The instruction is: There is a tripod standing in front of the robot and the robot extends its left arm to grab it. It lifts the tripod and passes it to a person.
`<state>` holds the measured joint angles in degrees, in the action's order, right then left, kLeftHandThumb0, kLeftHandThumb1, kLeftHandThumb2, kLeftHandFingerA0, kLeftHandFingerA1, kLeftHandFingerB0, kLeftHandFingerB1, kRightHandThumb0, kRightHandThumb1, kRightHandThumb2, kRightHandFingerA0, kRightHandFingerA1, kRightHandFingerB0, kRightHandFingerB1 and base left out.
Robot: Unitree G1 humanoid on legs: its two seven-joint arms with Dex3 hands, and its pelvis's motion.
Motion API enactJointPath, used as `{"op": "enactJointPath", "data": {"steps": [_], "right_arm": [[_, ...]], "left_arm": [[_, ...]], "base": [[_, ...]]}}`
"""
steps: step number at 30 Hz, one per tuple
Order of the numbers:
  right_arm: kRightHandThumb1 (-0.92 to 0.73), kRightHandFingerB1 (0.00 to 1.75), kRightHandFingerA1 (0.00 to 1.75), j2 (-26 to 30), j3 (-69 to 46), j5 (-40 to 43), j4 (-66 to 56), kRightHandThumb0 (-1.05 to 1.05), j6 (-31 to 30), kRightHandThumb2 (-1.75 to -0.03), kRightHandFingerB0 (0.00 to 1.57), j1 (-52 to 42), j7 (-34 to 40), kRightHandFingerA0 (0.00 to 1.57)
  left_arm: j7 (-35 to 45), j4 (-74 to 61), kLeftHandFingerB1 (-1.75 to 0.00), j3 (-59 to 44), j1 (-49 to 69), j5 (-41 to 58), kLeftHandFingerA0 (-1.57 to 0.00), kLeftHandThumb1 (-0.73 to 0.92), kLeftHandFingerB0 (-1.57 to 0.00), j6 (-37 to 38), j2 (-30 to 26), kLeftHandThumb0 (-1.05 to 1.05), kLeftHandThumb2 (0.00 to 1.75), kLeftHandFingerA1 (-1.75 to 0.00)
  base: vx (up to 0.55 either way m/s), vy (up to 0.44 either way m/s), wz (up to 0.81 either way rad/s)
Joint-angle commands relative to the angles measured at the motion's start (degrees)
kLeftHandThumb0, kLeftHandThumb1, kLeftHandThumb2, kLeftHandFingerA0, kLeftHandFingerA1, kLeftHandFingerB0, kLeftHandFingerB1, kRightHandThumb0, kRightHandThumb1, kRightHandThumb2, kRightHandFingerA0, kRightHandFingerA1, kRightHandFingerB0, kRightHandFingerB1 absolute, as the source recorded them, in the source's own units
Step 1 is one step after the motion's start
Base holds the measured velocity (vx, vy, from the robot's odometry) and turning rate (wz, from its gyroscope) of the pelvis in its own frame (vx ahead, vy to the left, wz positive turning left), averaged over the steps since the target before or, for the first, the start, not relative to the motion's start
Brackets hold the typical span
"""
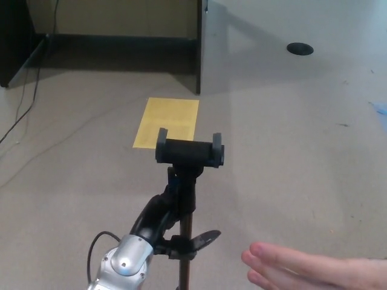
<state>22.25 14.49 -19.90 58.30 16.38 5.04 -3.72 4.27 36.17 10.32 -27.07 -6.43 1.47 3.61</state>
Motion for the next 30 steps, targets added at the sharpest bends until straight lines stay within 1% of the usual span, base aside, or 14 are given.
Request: {"op": "enactJointPath", "data": {"steps": [1, 2, 3, 4, 5, 6, 7, 8, 9, 12, 15, 18, 21, 30], "right_arm": [[-0.70, 0.37, 0.43, 0.54, -0.23, -0.01, 0.16, -0.41, 0.39, -0.61, 0.48, -0.03, -0.21, 0.67], [-0.70, 0.37, 0.43, 0.50, -0.22, -0.04, 0.14, -0.41, 0.22, -0.61, 0.48, 0.05, -0.20, 0.67], [-0.70, 0.37, 0.43, 0.49, -0.25, -0.01, 0.02, -0.42, 0.08, -0.61, 0.49, 0.04, -0.26, 0.67], [-0.70, 0.37, 0.43, 0.43, -0.30, 0.06, 0.06, -0.42, -0.20, -0.61, 0.49, 0.14, -0.32, 0.69], [-0.70, 0.37, 0.43, 0.49, -0.35, 0.17, -0.08, -0.43, 0.03, -0.61, 0.49, 0.02, -0.51, 0.69], [-0.70, 0.37, 0.43, 0.53, -0.38, 0.23, -0.16, -0.42, 0.16, -0.61, 0.49, -0.05, -0.62, 0.68], [-0.70, 0.37, 0.43, 0.55, -0.39, 0.25, -0.20, -0.42, 0.20, -0.61, 0.49, -0.08, -0.66, 0.68], [-0.70, 0.37, 0.43, 0.55, -0.54, 0.33, -0.05, -0.43, 0.16, -0.61, 0.49, 0.31, -0.52, 0.68], [-0.70, 0.37, 0.43, 0.58, -0.54, 0.29, -0.06, -0.43, 0.07, -0.61, 0.49, 0.37, -0.49, 0.68], [-0.70, 0.37, 0.43, 0.52, -0.42, 0.04, 0.15, -0.42, -0.19, -0.61, 0.49, 0.44, -0.33, 0.68], [-0.70, 0.37, 0.43, 0.52, -0.24, -0.24, 0.17, -0.42, -0.31, -0.61, 0.49, 0.38, -0.02, 0.69], [-0.71, 0.36, 0.42, 0.71, -0.02, -0.43, 0.37, -0.43, -0.31, -0.61, 0.48, 0.36, -0.33, 0.67], [-0.70, 0.37, 0.43, 0.61, -0.38, 0.01, 0.58, -0.42, -0.71, -0.61, 0.49, 0.72, -0.64, 0.68], [-0.70, 0.37, 0.43, 0.97, -0.50, -0.01, 1.04, -0.42, -0.51, -0.61, 0.49, 1.10, -0.43, 0.69]], "left_arm": [[-4.79, 2.10, -0.32, -1.28, -1.08, -1.39, -1.02, 0.84, -0.29, -0.43, 0.65, -0.14, 0.65, -0.62], [-4.90, 2.37, -0.32, -1.41, -1.17, -1.42, -1.02, 0.84, -0.29, -0.06, 0.67, -0.14, 0.65, -0.62], [-4.98, 2.56, -0.37, -1.64, -0.88, -1.33, -1.12, 0.87, -0.44, 1.37, 0.48, -0.08, 0.66, -0.76], [-6.00, 1.85, -0.51, -2.43, -0.55, -0.85, -1.07, 0.86, -0.78, 0.76, 0.86, 0.00, 0.67, -1.07], [-6.63, 1.97, -0.66, -2.51, -0.44, -1.12, -0.97, 0.87, -0.85, 1.39, 0.85, 0.05, 0.66, -1.21], [-7.06, 2.18, -0.79, -2.52, -0.42, -1.40, -0.92, 0.86, -0.84, 1.93, 0.85, 0.07, 0.69, -1.26], [-7.36, 2.38, -0.79, -2.53, -0.44, -1.57, -0.92, 0.86, -0.84, 2.29, 0.85, 0.07, 0.69, -1.26], [-8.40, 3.45, -0.99, -2.37, -1.15, -2.25, -0.89, 0.82, -0.82, 3.57, 0.72, 0.11, 0.75, -1.30], [-8.48, 3.60, -1.07, -2.39, -1.21, -2.21, -0.88, 0.82, -0.79, 3.98, 0.74, 0.09, 0.77, -1.34], [-7.11, 3.82, -1.16, -3.56, -0.58, -0.02, -0.79, 0.86, -0.67, 5.81, 1.26, -0.01, 0.70, -1.47], [-6.42, 3.52, -1.19, -4.03, 0.15, 0.63, -0.80, 0.83, -0.68, 6.40, 1.47, 0.01, 0.77, -1.47], [-5.18, 2.32, -1.13, -4.26, 1.26, 1.23, -0.87, 0.85, -0.72, 7.02, 1.46, 0.01, 0.73, -1.44], [-5.41, 0.91, -1.16, -3.98, 1.38, 0.72, -0.88, 0.85, -0.71, 7.32, 1.41, 0.01, 0.73, -1.44], [0.41, -18.03, -1.09, -0.82, 1.30, 2.30, -1.03, 0.79, -0.78, 4.83, 2.54, 0.05, 0.80, -1.27]], "base": [[0.00, 0.000, 0.00], [0.00, 0.000, 0.00], [0.00, 0.000, 0.00], [0.00, 0.000, 0.00], [0.00, 0.000, 0.00], [0.00, 0.000, 0.00], [0.00, 0.000, 0.00], [0.00, 0.000, 0.00], [0.00, 0.000, 0.00], [0.00, 0.000, 0.00], [0.00, 0.000, 0.00], [0.00, 0.000, 0.00], [0.00, 0.000, 0.00], [0.00, 0.000, 0.00]]}}
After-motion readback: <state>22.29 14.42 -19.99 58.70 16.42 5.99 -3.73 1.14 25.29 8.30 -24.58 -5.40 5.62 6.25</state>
